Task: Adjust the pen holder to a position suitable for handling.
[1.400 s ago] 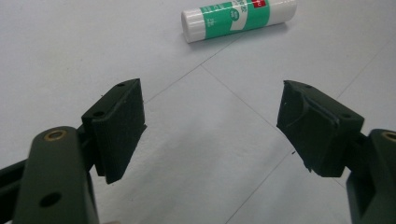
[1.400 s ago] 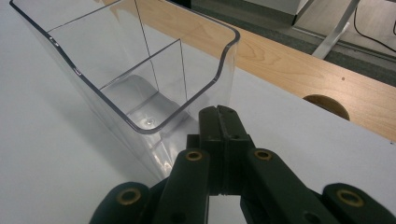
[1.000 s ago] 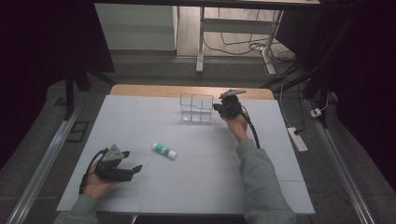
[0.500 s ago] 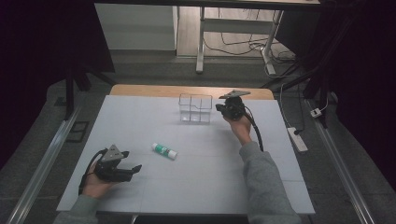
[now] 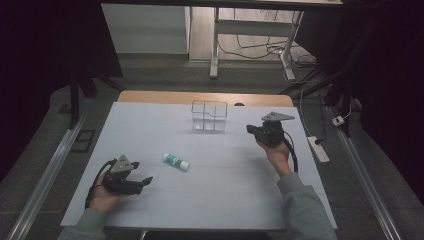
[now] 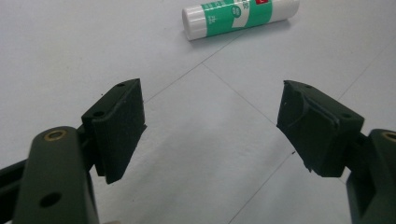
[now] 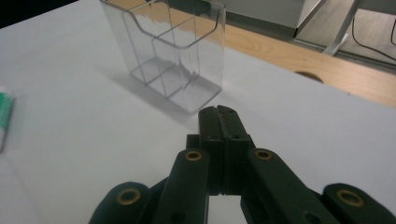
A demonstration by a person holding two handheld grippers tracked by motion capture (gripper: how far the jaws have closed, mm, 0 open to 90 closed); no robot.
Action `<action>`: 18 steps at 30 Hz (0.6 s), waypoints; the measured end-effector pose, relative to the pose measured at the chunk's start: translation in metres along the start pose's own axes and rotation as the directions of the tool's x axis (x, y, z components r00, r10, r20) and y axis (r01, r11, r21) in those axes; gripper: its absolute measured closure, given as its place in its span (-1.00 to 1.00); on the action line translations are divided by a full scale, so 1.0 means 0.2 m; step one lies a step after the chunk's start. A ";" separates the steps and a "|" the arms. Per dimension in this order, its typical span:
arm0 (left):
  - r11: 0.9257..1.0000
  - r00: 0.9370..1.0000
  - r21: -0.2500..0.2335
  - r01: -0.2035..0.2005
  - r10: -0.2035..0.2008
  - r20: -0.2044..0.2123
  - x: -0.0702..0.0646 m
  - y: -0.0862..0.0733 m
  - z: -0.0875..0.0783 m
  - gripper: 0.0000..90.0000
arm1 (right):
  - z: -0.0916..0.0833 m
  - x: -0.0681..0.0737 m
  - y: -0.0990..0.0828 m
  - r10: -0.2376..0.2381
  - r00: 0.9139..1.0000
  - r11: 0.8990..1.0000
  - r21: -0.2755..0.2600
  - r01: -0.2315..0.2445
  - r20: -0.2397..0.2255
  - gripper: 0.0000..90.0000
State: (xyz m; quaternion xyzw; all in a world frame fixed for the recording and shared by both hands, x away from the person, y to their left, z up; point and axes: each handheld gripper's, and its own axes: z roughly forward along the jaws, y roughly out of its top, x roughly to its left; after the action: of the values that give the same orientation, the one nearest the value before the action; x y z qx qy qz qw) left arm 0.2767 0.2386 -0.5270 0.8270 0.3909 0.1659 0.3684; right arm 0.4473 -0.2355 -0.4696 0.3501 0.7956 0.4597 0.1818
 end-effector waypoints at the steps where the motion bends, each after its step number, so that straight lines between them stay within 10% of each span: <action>1: 1.000 1.000 0.001 0.000 0.000 -0.001 0.00 0.00 0.00 -0.48 | -0.02 0.01 -0.02 -0.001 1.000 1.000 -0.001 0.001 -0.003 0.88; 18: 1.000 1.000 -0.015 0.007 -0.007 0.002 0.01 0.00 0.00 -0.48 | -0.30 0.12 -0.26 -0.015 1.000 1.000 0.015 0.015 -0.009 0.14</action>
State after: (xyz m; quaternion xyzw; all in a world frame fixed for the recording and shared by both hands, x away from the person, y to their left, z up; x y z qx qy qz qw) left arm 0.2768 0.2405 -0.5270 0.8229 0.3923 0.1667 0.3757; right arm 0.3737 -0.2711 -0.4829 0.3435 0.8026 0.4537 0.1791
